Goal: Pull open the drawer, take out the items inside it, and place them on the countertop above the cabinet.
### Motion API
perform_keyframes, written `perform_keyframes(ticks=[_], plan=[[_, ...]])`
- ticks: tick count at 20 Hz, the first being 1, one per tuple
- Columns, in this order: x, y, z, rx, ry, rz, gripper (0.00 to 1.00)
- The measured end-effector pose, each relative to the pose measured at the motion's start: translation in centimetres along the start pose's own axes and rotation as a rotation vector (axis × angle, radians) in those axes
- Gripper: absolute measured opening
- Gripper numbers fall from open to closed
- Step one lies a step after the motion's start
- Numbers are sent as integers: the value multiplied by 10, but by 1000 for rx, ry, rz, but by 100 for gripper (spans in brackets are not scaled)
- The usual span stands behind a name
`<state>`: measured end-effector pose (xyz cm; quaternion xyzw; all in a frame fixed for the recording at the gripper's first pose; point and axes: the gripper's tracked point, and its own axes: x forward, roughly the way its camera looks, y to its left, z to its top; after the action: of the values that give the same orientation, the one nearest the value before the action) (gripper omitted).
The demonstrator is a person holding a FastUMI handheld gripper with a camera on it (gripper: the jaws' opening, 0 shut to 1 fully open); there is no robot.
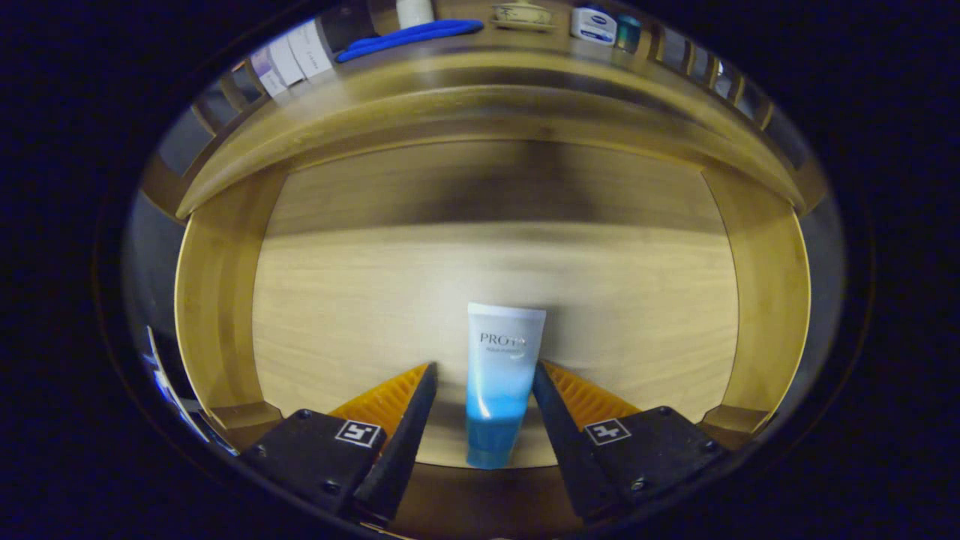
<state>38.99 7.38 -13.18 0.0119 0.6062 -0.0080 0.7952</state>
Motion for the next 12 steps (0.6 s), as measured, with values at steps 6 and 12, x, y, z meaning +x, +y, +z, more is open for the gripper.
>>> perform_keyframes(ticks=[6, 12], plan=[[0, -13, -2, 3, 6, -21, 62], [-20, -5, -2, -8, -41, 39, 51]])
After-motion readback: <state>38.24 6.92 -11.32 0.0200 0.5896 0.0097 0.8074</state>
